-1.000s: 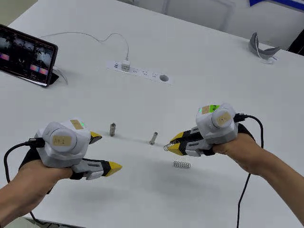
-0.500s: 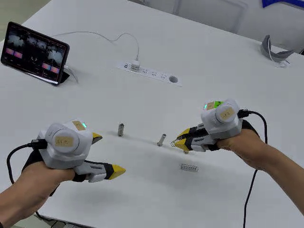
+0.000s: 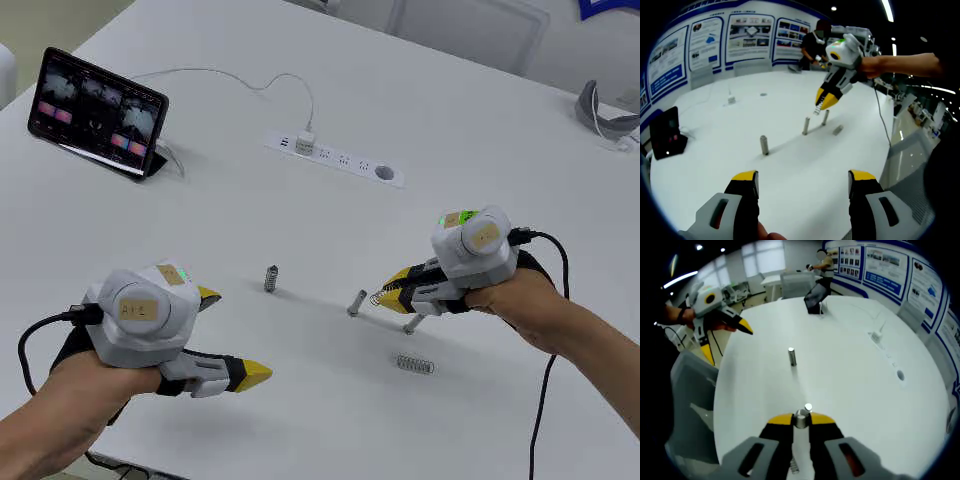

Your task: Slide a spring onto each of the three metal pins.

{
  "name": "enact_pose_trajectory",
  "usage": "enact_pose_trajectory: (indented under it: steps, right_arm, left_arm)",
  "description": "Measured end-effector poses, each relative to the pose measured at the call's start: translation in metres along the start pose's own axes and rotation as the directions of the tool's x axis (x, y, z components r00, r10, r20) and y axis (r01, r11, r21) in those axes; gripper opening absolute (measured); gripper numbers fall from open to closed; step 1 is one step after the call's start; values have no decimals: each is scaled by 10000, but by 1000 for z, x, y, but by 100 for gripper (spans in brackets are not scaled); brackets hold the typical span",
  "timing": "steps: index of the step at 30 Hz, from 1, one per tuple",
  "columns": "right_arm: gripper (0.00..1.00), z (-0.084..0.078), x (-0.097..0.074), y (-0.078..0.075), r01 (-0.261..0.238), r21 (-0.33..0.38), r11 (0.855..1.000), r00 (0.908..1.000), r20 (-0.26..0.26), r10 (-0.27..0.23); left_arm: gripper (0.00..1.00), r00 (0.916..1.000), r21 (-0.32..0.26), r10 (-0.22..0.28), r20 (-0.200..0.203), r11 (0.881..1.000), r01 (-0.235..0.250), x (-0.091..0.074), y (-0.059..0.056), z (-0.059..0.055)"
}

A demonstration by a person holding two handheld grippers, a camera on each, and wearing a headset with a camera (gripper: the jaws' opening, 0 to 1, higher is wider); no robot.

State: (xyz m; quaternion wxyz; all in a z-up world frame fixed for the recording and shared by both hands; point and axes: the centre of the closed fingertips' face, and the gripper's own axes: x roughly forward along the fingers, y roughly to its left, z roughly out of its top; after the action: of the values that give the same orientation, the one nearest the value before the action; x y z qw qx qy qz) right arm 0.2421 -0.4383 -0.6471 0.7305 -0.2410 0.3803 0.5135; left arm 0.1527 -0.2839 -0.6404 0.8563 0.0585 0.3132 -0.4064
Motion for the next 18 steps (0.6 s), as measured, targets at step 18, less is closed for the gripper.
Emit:
enact_pose_trajectory:
  steps: [18]
  right_arm:
    - [13,3,19,-8,-215,-155,9996,9994,-291,211]
  left_arm:
    - [73,9999,-289,56,-116,9996,-59,-5,3,-10]
